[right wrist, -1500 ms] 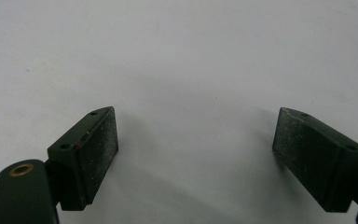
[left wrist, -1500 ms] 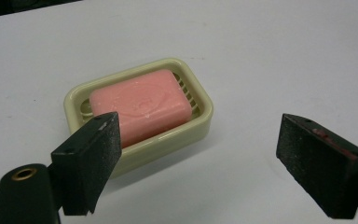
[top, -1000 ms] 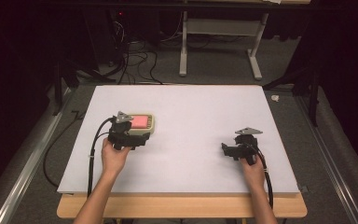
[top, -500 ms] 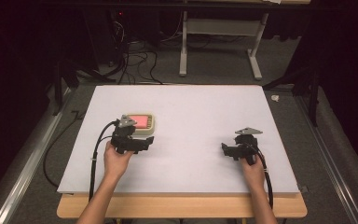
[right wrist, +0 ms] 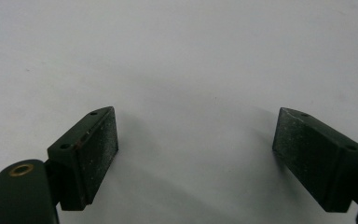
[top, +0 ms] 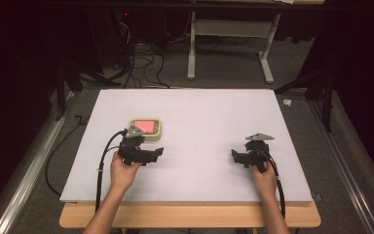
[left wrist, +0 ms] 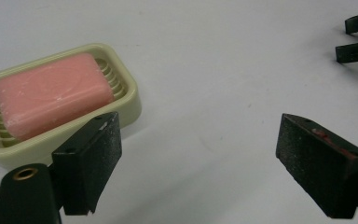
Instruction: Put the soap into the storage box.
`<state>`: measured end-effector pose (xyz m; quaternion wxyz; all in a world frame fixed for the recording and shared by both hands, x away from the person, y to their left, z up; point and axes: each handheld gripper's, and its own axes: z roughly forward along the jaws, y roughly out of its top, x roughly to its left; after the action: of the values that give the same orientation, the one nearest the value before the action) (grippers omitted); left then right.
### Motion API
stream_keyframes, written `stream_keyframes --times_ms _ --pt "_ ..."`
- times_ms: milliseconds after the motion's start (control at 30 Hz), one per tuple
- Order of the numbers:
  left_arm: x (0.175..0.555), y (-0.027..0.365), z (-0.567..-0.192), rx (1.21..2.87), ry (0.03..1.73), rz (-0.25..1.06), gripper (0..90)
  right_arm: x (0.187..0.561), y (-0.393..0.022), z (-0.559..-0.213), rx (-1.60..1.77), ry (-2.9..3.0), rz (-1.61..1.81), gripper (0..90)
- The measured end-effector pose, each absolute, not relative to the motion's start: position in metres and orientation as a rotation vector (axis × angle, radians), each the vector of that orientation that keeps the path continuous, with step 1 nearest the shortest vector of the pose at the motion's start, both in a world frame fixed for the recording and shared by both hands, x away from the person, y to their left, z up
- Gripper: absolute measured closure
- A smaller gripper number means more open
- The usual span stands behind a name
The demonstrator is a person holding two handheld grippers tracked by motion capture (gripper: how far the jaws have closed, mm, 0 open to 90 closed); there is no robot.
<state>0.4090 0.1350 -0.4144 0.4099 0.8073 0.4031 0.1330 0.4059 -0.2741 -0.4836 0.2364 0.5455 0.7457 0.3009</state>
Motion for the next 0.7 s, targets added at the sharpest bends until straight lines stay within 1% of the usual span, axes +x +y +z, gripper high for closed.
stream_keyframes --times_ms 467,700 --pt "0.403 0.128 -0.421 2.038 0.994 0.295 15.0 0.406 -0.274 -0.484 1.498 2.044 0.825 14.7" --pt "0.401 0.122 -0.425 2.071 0.972 0.277 15.0 0.406 -0.274 -0.484 1.498 2.044 0.826 14.7"
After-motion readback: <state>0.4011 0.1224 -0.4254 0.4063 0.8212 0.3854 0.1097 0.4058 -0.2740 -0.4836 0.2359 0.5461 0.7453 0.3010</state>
